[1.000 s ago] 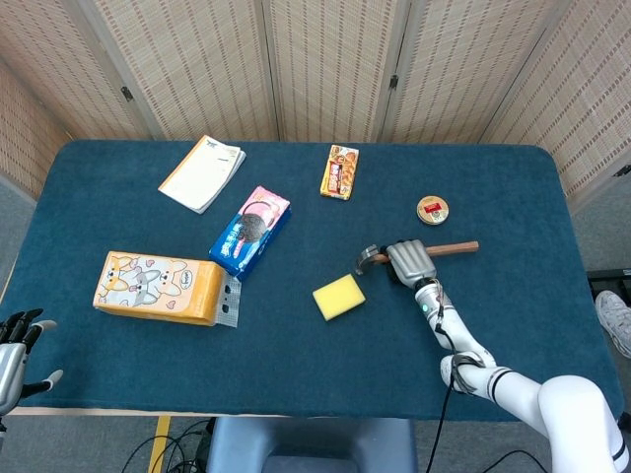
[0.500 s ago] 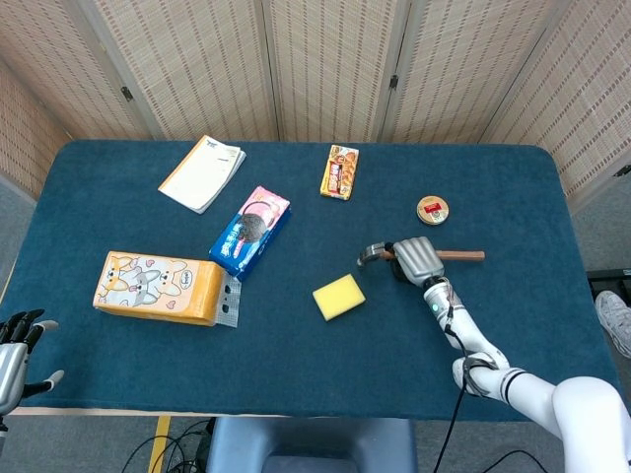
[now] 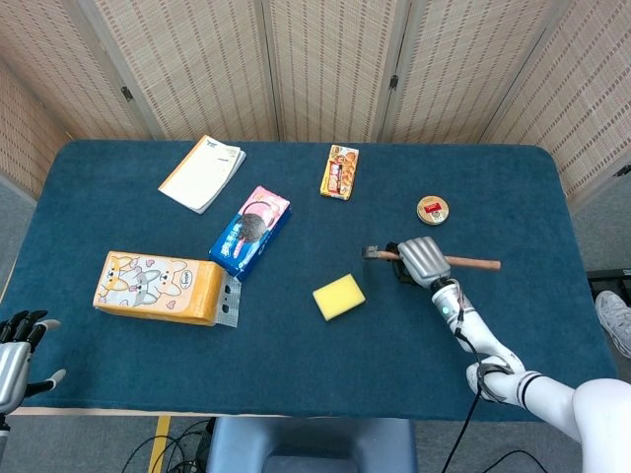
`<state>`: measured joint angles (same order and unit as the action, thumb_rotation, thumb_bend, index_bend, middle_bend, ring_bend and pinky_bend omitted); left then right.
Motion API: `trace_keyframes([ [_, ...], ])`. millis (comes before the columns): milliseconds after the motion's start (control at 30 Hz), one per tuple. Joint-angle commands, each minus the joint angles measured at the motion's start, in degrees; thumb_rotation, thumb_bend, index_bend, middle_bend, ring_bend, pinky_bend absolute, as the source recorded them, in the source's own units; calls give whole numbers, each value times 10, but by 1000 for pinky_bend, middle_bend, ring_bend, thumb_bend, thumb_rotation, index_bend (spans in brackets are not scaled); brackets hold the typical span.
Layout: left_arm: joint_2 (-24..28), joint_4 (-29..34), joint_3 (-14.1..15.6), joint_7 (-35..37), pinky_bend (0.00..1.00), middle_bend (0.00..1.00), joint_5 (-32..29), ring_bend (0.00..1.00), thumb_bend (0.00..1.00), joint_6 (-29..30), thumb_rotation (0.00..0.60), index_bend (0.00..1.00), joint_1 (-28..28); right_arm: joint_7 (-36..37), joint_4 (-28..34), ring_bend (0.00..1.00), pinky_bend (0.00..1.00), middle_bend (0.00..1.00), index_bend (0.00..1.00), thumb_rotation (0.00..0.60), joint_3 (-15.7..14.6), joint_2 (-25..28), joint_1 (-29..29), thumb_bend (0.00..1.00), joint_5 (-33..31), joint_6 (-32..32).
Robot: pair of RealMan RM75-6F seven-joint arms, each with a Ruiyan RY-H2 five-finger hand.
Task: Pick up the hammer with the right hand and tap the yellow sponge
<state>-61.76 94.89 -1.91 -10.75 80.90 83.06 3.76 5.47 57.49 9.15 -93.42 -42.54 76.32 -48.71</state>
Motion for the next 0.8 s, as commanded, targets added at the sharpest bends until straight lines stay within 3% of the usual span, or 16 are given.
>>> trace_keyframes([
  [33, 2, 3, 0, -3, 197, 224, 0, 138, 182, 1, 600, 318, 0, 21, 9, 740, 773, 787, 679, 600, -8, 5, 2, 885, 16, -6],
  [467, 5, 17, 1, -17, 197, 256, -1, 139, 182, 0, 600, 322, 0, 58, 116, 783, 811, 807, 696, 600, -40, 78, -4, 885, 65, 8],
  [800, 6, 22, 2, -22, 197, 270, -2, 140, 182, 0, 600, 325, 1, 48, 143, 787, 814, 807, 697, 600, -44, 85, -7, 885, 61, 17],
])
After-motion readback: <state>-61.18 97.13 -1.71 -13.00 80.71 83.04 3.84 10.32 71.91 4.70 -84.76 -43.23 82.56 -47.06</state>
